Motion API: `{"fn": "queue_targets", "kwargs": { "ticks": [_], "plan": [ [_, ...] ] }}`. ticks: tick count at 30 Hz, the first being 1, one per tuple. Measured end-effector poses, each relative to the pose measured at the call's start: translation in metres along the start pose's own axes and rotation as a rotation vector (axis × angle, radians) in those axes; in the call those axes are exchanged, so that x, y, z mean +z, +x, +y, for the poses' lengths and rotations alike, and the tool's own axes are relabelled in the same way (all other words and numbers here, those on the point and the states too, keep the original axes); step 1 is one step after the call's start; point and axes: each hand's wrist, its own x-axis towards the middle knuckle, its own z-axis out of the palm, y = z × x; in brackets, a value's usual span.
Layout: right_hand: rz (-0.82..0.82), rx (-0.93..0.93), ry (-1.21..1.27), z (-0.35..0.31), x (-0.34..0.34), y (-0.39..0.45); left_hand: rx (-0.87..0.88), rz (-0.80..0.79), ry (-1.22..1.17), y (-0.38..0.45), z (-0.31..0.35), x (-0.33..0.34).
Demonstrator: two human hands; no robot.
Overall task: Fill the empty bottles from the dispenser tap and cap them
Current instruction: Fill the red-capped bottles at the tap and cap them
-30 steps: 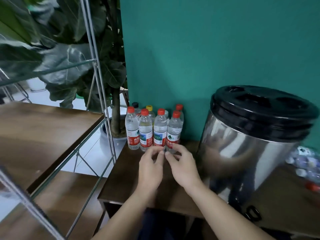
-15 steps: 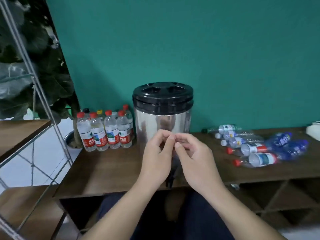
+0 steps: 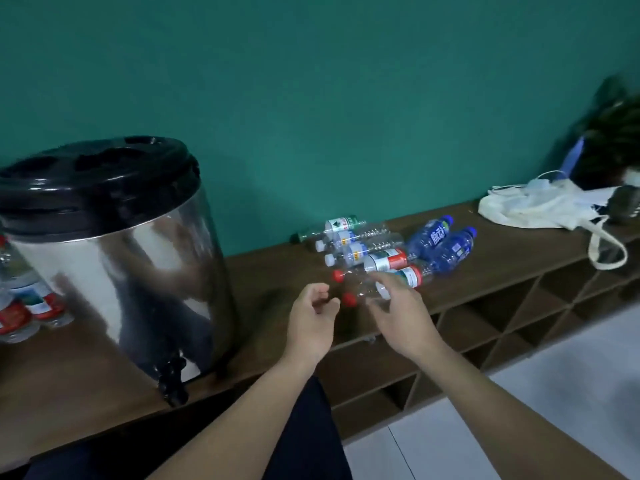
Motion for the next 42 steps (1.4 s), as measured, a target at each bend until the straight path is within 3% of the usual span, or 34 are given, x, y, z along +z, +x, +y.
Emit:
{"fn": "queue_targets", "kwargs": {
  "ticks": [8, 12, 18, 20, 24, 28, 34, 38, 42],
  "plan": [
    [-0.130, -0.160, -0.330, 0.067, 0.003, 0.041, -0.021, -0.052, 0.072, 0.042, -0.025, 0.048],
    [-0.100, -0.231, -0.399, 0.069, 0.011, 0.040, -0.006, -0.022, 0.107, 0.041, -0.026, 0.057],
    [-0.027, -0.334, -0.481, 0.043, 0.009, 0.025, 0.093, 0.023, -0.067, 0.010, -0.016, 0.027],
    [-0.022, -0.301, -0.402, 0.023, 0.006, 0.018, 0.136, 0.023, -0.138, -0.003, -0.009, 0.005],
    [-0.030, -0.110, -0.014, -0.029, 0.000, 0.002, 0.166, -0.027, -0.205, -0.030, -0.006, -0.034],
    [-0.071, 0.042, 0.297, -0.078, 0.006, -0.014, 0.229, -0.091, -0.162, -0.053, -0.011, -0.059],
    [-0.193, 0.207, 0.534, -0.130, 0.029, -0.045, 0.298, -0.034, -0.008, -0.086, -0.005, -0.091],
    [-0.226, 0.098, 0.345, -0.160, 0.031, -0.058, 0.282, 0.000, 0.131, -0.107, -0.012, -0.117],
    [-0.064, -0.062, -0.001, -0.189, 0.020, -0.050, 0.301, 0.023, 0.132, -0.128, -0.017, -0.136]
  ]
}}
